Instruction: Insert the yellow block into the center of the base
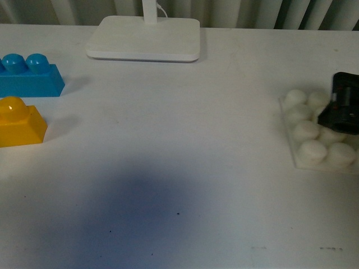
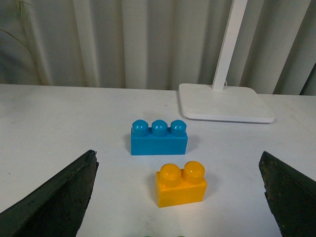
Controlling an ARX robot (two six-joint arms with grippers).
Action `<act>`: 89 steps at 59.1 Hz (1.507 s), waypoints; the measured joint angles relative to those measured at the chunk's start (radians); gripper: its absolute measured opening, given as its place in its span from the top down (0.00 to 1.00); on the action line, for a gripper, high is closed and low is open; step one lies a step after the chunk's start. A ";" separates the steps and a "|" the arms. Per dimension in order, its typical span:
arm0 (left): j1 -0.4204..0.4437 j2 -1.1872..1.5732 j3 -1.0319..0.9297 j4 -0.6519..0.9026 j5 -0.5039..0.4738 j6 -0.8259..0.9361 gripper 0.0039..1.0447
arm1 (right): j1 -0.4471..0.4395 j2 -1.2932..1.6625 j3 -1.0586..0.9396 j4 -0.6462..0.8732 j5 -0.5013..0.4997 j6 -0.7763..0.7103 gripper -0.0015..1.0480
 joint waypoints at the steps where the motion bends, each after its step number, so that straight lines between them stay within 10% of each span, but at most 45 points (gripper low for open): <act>1: 0.000 0.000 0.000 0.000 0.000 0.000 0.06 | 0.021 0.003 0.003 0.000 0.013 0.025 0.08; 37: 0.000 0.000 0.000 0.000 0.000 0.000 0.06 | 0.415 0.184 0.191 -0.023 0.217 0.308 0.08; 89: 0.000 0.000 0.000 0.000 0.000 0.000 0.06 | 0.542 0.292 0.349 -0.088 0.266 0.444 0.08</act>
